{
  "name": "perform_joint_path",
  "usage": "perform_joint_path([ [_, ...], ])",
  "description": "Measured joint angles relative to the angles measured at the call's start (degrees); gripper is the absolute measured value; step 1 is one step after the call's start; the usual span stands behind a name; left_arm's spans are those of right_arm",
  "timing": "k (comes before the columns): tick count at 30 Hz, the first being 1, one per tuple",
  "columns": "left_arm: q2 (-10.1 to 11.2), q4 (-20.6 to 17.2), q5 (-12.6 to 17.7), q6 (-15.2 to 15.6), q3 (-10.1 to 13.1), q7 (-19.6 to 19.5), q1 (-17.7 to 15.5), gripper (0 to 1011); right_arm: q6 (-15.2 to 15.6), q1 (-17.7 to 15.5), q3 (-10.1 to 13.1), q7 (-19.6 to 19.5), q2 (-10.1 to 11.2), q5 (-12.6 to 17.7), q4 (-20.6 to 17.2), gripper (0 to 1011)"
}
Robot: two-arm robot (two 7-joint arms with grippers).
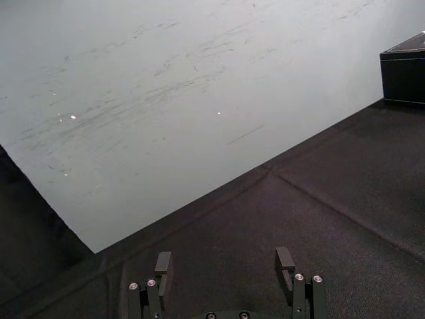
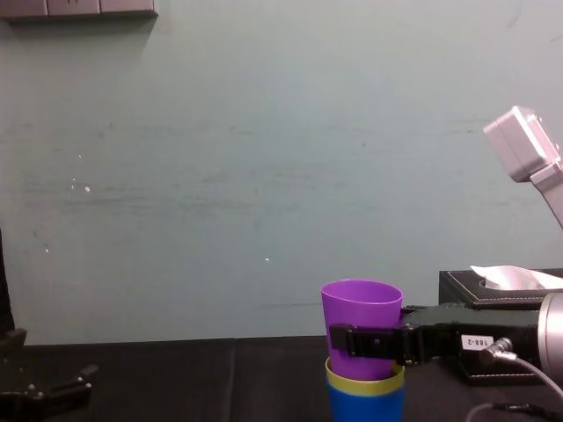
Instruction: Stack the three plastic cups sequentially using one hand.
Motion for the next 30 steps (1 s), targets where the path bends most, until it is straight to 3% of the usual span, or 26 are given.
perform_joint_path([
  [19, 0.00, 0.00, 0.00, 0.00, 0.00, 0.00, 0.00, 1012, -0.78, -0.03, -0.09, 0.19, -0.22, -0.46, 0.95, 723],
  [24, 0.00, 0.00, 0.00, 0.00, 0.00, 0.00, 0.00, 1011, -0.73, -0.05, -0.08, 0.18, -0.20, -0.47, 0.89, 811],
  [30, 0.00, 0.00, 0.00, 0.00, 0.00, 0.00, 0.00, 1011, -0.69, -0.08, -0.06, 0.17, -0.20, -0.51, 0.82, 985],
])
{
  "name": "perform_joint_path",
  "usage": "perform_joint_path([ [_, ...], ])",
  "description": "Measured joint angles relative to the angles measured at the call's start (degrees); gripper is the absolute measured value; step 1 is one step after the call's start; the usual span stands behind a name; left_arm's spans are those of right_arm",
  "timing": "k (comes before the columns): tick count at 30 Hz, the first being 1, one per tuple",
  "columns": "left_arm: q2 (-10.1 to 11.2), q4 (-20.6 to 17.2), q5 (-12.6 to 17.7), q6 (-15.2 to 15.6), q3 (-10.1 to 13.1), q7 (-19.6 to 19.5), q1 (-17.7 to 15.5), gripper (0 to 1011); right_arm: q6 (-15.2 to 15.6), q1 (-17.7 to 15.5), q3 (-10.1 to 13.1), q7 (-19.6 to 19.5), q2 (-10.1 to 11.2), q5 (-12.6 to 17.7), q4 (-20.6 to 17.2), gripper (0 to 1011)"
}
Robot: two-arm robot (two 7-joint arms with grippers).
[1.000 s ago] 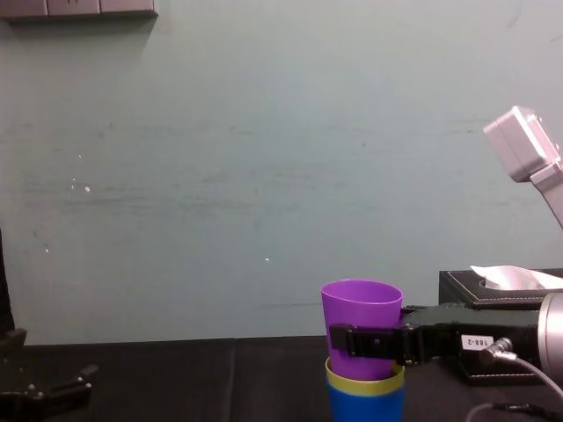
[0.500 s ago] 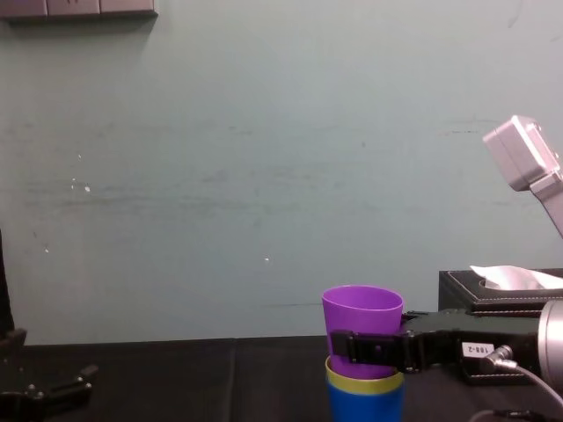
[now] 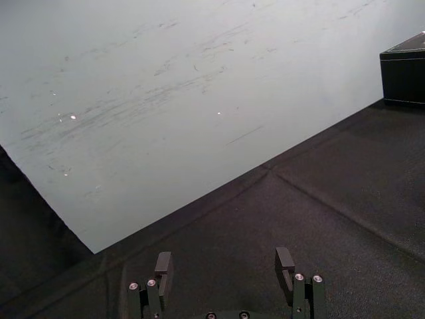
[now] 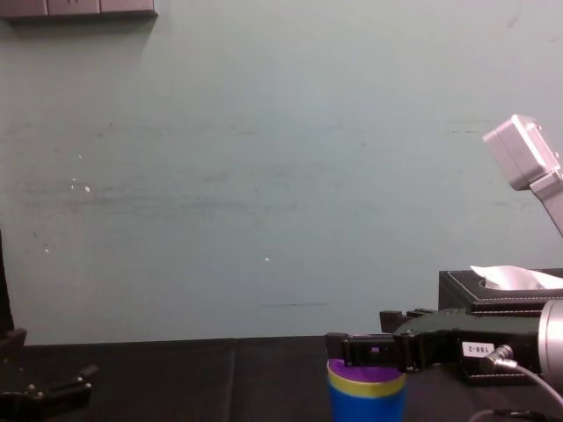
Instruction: Stack the three plastic cups sequentially using one hand.
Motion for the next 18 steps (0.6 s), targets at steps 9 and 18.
perform_joint_path([
  [9, 0.00, 0.00, 0.00, 0.00, 0.00, 0.00, 0.00, 1011, -0.80, -1.17, 1.47, -1.42, 0.00, 0.17, -1.35, 1000],
  [18, 0.00, 0.00, 0.00, 0.00, 0.00, 0.00, 0.00, 1011, -4.17, -5.42, 6.12, -6.33, 0.08, 0.58, -5.51, 1000],
])
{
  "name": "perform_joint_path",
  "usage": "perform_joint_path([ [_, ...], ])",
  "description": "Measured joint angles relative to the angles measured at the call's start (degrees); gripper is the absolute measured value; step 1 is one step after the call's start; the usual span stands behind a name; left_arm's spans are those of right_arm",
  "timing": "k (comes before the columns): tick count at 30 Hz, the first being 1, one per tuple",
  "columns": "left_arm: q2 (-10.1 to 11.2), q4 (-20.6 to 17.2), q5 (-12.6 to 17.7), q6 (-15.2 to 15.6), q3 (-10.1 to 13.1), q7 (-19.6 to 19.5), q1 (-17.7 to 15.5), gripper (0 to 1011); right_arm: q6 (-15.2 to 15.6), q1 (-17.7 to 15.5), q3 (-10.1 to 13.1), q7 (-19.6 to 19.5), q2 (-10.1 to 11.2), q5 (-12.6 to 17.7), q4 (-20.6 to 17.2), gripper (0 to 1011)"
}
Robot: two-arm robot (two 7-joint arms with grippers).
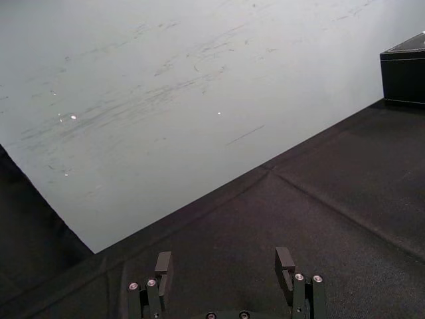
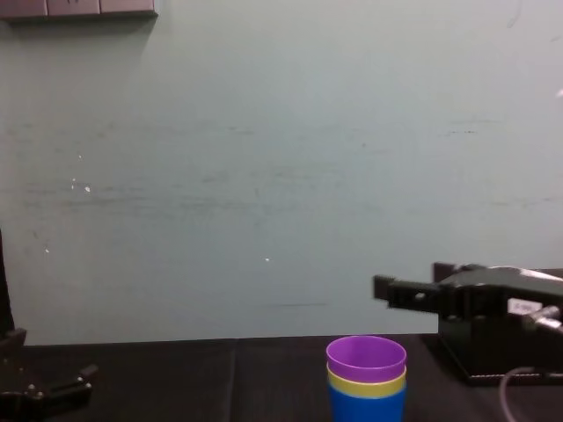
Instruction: Stack the three plastic cups sequentially using one hand.
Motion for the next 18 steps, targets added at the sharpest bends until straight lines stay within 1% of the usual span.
perform_joint_path([
  [1, 0.00, 0.00, 0.00, 0.00, 0.00, 0.00, 0.00, 1011, -0.40, -0.88, 0.82, -1.07, -0.05, -0.14, -0.75, 1000],
  [4, 0.00, 0.00, 0.00, 0.00, 0.00, 0.00, 0.00, 1011, -0.69, -2.14, 2.01, -2.78, -0.21, -0.65, -1.46, 1000],
  [5, 0.00, 0.00, 0.00, 0.00, 0.00, 0.00, 0.00, 1011, -0.83, -2.94, 2.74, -4.19, -0.44, -1.17, -1.66, 1000],
  [7, 0.00, 0.00, 0.00, 0.00, 0.00, 0.00, 0.00, 1011, -0.93, -3.67, 3.36, -5.55, -0.71, -1.77, -1.71, 1000],
  [8, 0.00, 0.00, 0.00, 0.00, 0.00, 0.00, 0.00, 1011, -0.94, -4.32, 3.82, -7.04, -1.05, -2.52, -1.60, 1000],
  [9, 0.00, 0.00, 0.00, 0.00, 0.00, 0.00, 0.00, 1011, -0.92, -4.74, 4.17, -8.33, -1.42, -3.27, -1.22, 1000],
  [14, 0.00, 0.00, 0.00, 0.00, 0.00, 0.00, 0.00, 1011, -0.92, -5.38, 4.71, -10.93, -2.48, -5.06, 0.83, 1000],
  [18, 0.00, 0.00, 0.00, 0.00, 0.00, 0.00, 0.00, 1011, -2.01, -5.52, 5.10, -13.79, -4.10, -7.40, 3.84, 1000],
])
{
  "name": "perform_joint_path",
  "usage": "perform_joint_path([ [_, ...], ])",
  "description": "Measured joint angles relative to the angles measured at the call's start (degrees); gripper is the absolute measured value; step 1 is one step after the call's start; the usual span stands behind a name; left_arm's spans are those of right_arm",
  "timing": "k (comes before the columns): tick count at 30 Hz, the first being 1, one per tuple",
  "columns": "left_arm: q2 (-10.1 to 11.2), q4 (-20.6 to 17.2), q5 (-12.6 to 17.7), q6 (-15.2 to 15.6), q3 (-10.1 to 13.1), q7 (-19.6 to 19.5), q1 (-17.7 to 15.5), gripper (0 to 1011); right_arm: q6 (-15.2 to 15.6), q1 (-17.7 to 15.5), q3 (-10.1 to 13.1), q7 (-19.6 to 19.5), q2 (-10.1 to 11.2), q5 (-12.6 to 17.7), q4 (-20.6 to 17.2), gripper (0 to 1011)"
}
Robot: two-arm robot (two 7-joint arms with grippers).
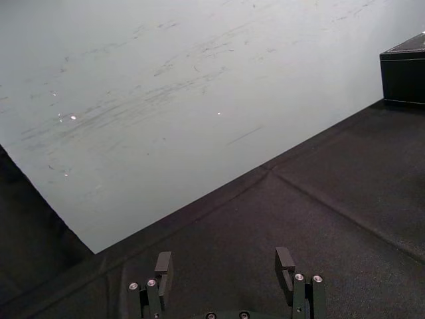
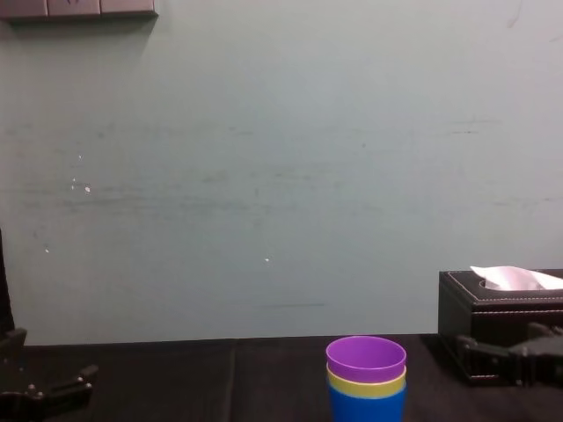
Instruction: Stack the three plastic cups sequentially using one hand.
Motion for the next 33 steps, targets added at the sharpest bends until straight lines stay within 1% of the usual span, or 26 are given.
perform_joint_path([
  [2, 0.00, 0.00, 0.00, 0.00, 0.00, 0.00, 0.00, 1011, -0.67, 0.14, 0.08, -1.08, -0.71, -1.20, 1.48, 1000],
  [4, 0.00, 0.00, 0.00, 0.00, 0.00, 0.00, 0.00, 1011, -0.92, 0.35, 0.10, -1.48, -1.13, -1.76, 2.38, 1000],
  [7, 0.00, 0.00, 0.00, 0.00, 0.00, 0.00, 0.00, 1011, -1.04, 0.73, 0.11, -1.57, -1.68, -2.42, 3.75, 1000],
  [9, 0.00, 0.00, 0.00, 0.00, 0.00, 0.00, 0.00, 1011, -1.11, 1.04, 0.12, -0.90, -1.83, -2.46, 4.42, 1000],
  [33, 0.00, 0.00, 0.00, 0.00, 0.00, 0.00, 0.00, 1011, -1.10, 0.80, 0.12, -1.25, -1.73, -2.44, 3.91, 1000],
])
